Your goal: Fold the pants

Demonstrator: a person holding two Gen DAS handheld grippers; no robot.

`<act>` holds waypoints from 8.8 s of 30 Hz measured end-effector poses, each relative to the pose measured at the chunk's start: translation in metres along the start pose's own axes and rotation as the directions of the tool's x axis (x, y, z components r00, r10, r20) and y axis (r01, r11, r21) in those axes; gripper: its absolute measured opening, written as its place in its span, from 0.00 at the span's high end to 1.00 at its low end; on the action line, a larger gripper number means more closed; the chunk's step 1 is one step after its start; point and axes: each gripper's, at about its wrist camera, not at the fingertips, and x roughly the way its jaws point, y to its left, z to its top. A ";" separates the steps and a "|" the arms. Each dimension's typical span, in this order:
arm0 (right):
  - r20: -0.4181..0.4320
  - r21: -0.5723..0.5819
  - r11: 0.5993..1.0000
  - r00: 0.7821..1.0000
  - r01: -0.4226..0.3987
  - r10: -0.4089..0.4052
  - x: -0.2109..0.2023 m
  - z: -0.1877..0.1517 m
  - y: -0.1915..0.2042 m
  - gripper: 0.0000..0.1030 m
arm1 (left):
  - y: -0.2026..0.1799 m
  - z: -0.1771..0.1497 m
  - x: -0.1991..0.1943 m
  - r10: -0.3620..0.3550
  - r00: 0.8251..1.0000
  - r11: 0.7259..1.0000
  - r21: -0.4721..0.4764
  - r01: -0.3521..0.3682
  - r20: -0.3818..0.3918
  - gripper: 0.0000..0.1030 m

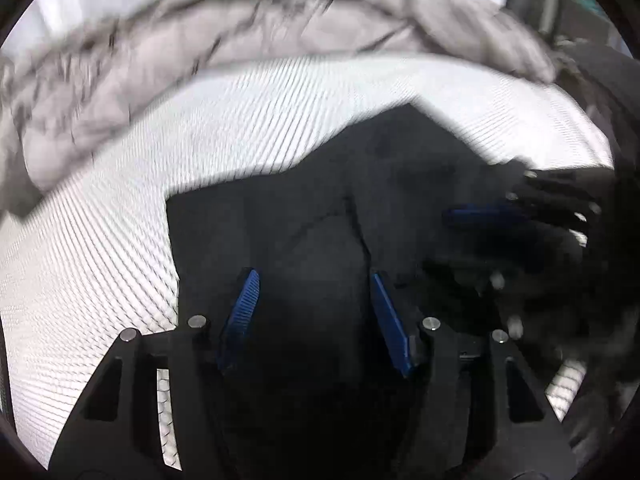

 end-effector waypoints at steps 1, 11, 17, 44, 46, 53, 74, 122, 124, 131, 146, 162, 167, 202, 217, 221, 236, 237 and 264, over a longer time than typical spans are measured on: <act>-0.015 -0.011 1.000 1.000 0.011 -0.011 0.010 -0.004 -0.001 0.62 | 0.005 -0.002 0.001 -0.029 1.000 1.000 -0.009 0.029 0.004 0.47; 0.009 0.067 0.993 0.995 0.098 -0.099 -0.026 -0.030 -0.043 0.63 | 0.025 -0.023 -0.025 0.003 1.000 0.997 -0.077 -0.002 0.024 0.50; 0.066 0.103 0.994 0.997 0.022 -0.029 -0.018 0.011 -0.025 0.62 | 0.036 0.013 -0.013 -0.001 0.999 0.991 -0.134 0.007 0.050 0.51; -0.082 0.071 0.984 0.984 0.164 -0.158 0.011 0.013 -0.038 0.59 | 0.044 0.024 0.002 0.055 0.998 0.987 -0.154 -0.054 0.001 0.53; -0.052 0.083 0.985 0.988 0.152 -0.148 -0.002 0.005 -0.045 0.59 | 0.045 0.015 -0.017 0.083 0.996 0.984 -0.160 -0.078 0.023 0.54; 0.059 0.038 0.995 0.994 -0.091 0.089 -0.033 0.001 -0.001 0.58 | 0.006 -0.016 -0.051 -0.118 0.989 0.992 -0.042 0.122 0.085 0.54; 0.026 -0.141 0.989 0.998 -0.055 0.059 -0.051 -0.061 0.024 0.58 | -0.026 -0.071 -0.050 -0.100 0.995 0.986 0.133 0.097 0.014 0.49; 0.067 0.302 0.953 0.998 -0.030 0.010 -0.079 -0.097 -0.125 0.31 | 0.055 -0.085 -0.062 0.011 0.999 0.977 -0.215 -0.002 0.042 0.34; 0.064 0.315 0.949 0.997 0.017 -0.039 -0.086 -0.102 -0.131 0.30 | 0.057 -0.087 -0.065 0.036 0.998 0.976 -0.215 -0.024 0.056 0.34; 0.240 0.261 0.965 0.969 -0.005 -0.060 -0.125 -0.095 -0.109 0.07 | 0.019 -0.092 -0.100 0.174 0.968 0.965 -0.228 -0.130 0.183 0.18; 0.445 0.155 0.987 0.895 -0.036 -0.037 -0.152 -0.090 -0.041 0.00 | -0.056 -0.096 -0.153 0.196 0.893 0.973 -0.191 -0.127 0.405 0.00; 0.454 0.177 0.982 0.891 -0.060 -0.027 -0.143 -0.092 -0.042 0.00 | -0.045 -0.095 -0.147 0.225 0.881 0.966 -0.216 -0.145 0.416 0.01; 0.460 0.176 0.983 0.887 -0.057 -0.031 -0.144 -0.093 -0.042 0.00 | -0.045 -0.095 -0.146 0.243 0.878 0.960 -0.229 -0.158 0.413 0.00; 0.492 0.202 0.978 0.869 -0.061 -0.047 -0.155 -0.100 -0.048 0.00 | -0.041 -0.093 -0.146 0.275 0.867 0.948 -0.267 -0.173 0.416 0.01; 0.491 0.208 0.976 0.869 -0.058 -0.053 -0.157 -0.102 -0.050 0.00 | -0.044 -0.093 -0.152 0.288 0.860 0.944 -0.276 -0.180 0.422 0.01; 0.492 0.211 0.976 0.869 -0.058 -0.055 -0.159 -0.102 -0.050 0.00 | -0.046 -0.092 -0.153 0.292 0.858 0.943 -0.279 -0.183 0.423 0.01; 0.499 0.208 0.977 0.865 -0.053 -0.059 -0.162 -0.101 -0.050 0.00 | -0.049 -0.089 -0.157 0.302 0.852 0.940 -0.282 -0.191 0.427 0.01; 0.499 0.208 0.977 0.865 -0.055 -0.058 -0.162 -0.101 -0.051 0.00 | -0.051 -0.089 -0.157 0.304 0.851 0.939 -0.284 -0.193 0.427 0.01; 0.504 0.203 0.978 0.861 -0.049 -0.062 -0.165 -0.100 -0.051 0.00 | -0.048 -0.080 -0.163 0.300 0.842 0.945 -0.264 -0.196 0.449 0.00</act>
